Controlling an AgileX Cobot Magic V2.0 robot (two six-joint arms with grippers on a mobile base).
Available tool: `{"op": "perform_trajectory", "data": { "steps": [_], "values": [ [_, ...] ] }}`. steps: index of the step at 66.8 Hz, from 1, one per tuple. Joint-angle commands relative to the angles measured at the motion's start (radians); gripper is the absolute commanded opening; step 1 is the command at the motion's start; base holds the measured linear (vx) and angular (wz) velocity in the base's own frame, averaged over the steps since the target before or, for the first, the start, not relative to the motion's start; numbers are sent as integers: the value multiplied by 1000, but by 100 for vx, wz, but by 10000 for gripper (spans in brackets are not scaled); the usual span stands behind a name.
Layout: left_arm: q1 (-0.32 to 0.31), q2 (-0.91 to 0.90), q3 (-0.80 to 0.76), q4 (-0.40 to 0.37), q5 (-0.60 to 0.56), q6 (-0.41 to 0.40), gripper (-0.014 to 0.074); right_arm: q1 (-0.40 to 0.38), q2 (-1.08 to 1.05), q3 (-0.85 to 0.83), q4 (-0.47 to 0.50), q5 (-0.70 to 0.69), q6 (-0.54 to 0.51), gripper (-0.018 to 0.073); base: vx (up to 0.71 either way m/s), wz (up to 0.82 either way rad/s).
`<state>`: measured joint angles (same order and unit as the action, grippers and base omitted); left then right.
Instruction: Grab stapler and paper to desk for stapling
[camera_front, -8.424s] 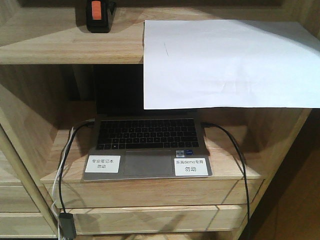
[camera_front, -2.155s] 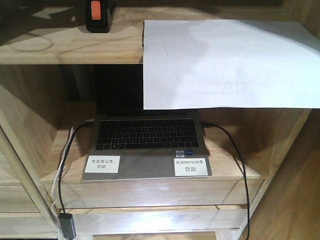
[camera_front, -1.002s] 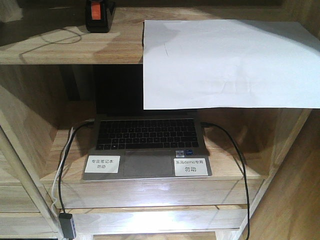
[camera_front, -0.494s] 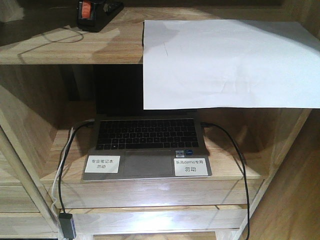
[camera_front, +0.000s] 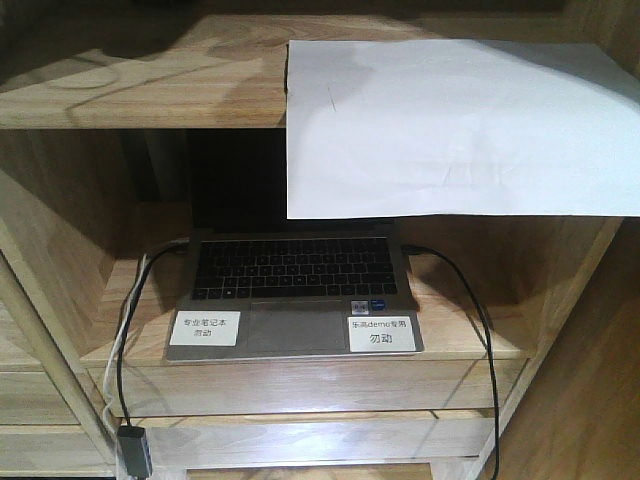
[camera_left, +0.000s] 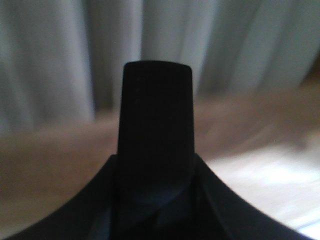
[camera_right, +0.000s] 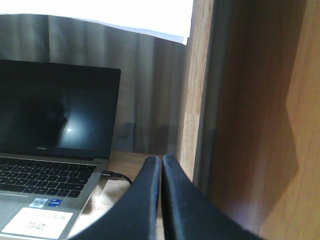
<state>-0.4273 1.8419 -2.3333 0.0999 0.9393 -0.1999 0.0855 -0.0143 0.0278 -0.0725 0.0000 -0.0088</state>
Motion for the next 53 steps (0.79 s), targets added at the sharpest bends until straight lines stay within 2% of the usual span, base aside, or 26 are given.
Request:
{"op": "perform_trajectory", "data": {
  "steps": [1,10,21,25,40,49,53],
  "values": [
    [-3,-102,-30,-4,-99,43,-7,-3,-11,4,-1,-80,-5,-9,0,0],
    [-3,-136,-30,-49,-4,166,-7,-3,-11,4,-1,-80,-5,-9,0,0],
    [-3,-175,-30,-166,78,298,-7,-3,-11,4,-1,-80,-5,-9,0,0],
    [-3,-189,-30,-189,87,316,-7,-3,-11,4,-1,-80,-5,-9,0,0],
    [-3,-238,13,-188,136,350,-7,-3,-11,4,-1,-80,-5,-9,0,0],
    [-3,-319,171,-187,80,361,-7,-3,-11,4,-1,-80,-5,-9,0,0],
    [-3,-383,288,-201,38,362,-7,-3,-11,4,-1,-80,-5,-9,0,0]
  ]
}}
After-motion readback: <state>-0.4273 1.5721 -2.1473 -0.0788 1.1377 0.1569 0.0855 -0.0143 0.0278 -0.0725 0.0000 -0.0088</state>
